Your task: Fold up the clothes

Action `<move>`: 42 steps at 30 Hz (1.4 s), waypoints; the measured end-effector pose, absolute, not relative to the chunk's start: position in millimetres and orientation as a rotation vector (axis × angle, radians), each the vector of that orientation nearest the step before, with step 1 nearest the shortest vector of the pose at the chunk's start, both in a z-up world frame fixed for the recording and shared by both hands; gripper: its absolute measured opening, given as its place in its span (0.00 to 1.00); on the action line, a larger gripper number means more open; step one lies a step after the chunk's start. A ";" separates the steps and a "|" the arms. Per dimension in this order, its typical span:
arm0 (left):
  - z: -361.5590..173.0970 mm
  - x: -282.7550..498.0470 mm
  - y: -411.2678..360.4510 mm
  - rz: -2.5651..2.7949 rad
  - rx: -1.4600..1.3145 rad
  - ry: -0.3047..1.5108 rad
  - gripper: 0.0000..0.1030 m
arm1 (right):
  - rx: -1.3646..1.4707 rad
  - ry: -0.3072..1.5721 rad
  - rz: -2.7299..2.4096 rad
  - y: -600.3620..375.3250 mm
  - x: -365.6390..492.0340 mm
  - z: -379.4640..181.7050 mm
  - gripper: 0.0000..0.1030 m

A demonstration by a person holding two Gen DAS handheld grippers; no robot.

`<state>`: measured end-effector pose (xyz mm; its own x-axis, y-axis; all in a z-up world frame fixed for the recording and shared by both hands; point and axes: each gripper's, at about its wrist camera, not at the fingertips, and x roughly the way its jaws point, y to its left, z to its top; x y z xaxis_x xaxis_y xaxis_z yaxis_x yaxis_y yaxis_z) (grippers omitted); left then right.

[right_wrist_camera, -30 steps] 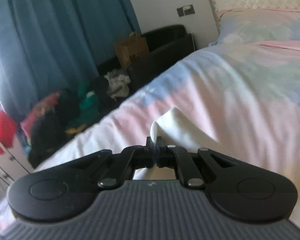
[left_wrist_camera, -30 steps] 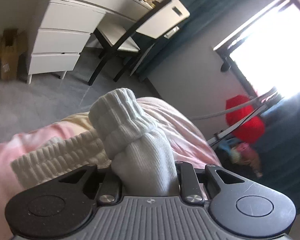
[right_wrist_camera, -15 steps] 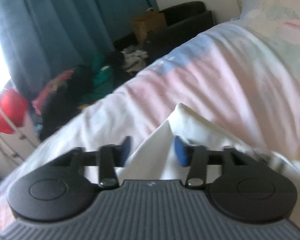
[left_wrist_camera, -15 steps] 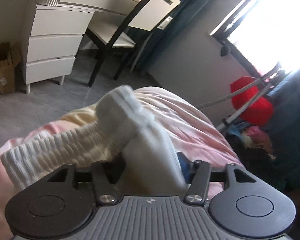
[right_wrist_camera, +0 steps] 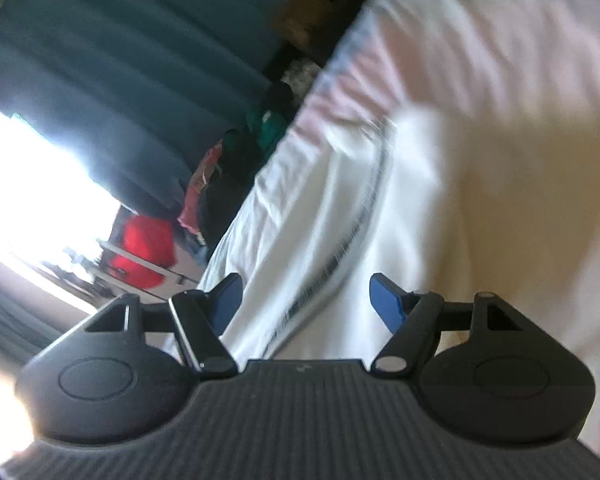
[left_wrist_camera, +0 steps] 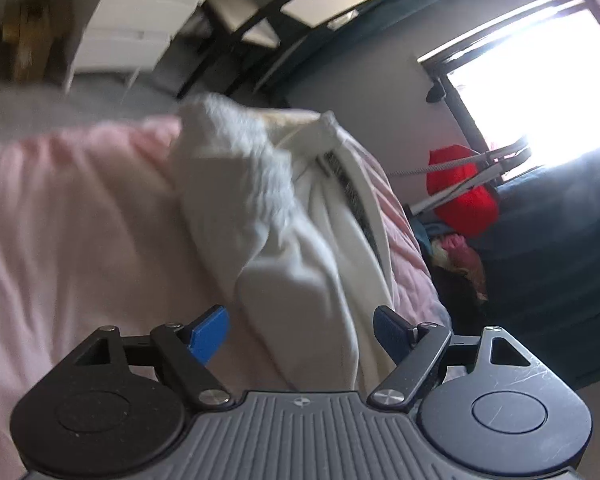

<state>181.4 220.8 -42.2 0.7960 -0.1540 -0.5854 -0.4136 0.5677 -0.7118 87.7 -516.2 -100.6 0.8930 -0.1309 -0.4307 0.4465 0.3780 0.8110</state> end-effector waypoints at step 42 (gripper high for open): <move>-35.6 122.8 282.1 0.248 -1.064 0.516 0.10 | 0.969 0.216 -0.321 -558.4 89.2 -99.5 0.13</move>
<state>122.8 282.1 -35.6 0.8551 -0.0507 -0.5159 -0.4347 0.4720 -0.7669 89.2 -558.4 -99.5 0.9318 -0.1706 -0.3204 0.3612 0.5244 0.7711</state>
